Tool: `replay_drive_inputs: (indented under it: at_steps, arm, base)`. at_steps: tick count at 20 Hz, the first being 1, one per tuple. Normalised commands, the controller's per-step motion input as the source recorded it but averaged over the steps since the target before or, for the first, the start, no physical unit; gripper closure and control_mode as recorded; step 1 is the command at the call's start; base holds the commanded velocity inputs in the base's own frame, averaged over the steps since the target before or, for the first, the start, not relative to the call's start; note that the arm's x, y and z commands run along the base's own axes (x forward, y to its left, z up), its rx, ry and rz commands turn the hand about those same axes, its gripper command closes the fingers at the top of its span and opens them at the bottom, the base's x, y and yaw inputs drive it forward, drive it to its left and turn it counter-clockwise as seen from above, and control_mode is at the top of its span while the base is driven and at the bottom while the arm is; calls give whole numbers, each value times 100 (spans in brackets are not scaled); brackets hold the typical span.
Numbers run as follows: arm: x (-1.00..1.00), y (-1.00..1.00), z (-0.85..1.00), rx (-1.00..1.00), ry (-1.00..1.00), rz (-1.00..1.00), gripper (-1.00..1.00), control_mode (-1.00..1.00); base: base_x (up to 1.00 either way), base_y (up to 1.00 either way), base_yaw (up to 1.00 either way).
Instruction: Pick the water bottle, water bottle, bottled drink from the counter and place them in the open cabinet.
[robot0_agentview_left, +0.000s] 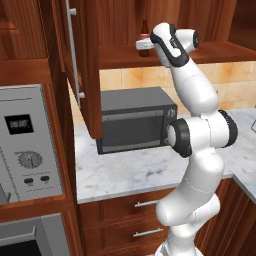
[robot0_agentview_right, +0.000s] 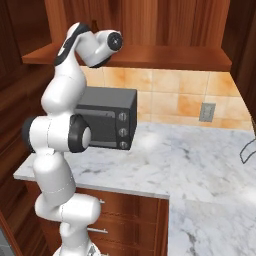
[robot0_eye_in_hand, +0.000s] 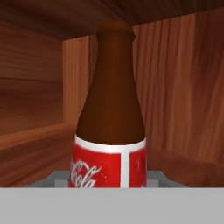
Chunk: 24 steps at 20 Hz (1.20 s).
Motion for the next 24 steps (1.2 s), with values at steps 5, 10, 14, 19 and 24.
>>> replay_drive_inputs:
  at_steps: [5, 10, 14, 19, 24]
  arm:
    - [0, 4, -4, -3, -10, 0, -100, -100]
    - [-2, 0, 0, 0, -8, 0, -100, -100]
    - [-2, 0, -1, 0, 0, 0, -100, -100]
    - [-10, 0, 0, 1, 4, -8, -100, -100]
    - [-15, 0, 0, 5, 7, -17, -100, -100]
  base:
    - [0, 0, 0]
    - [0, 0, 0]
    - [0, 0, 0]
    - [0, 0, 0]
    - [0, 0, 0]
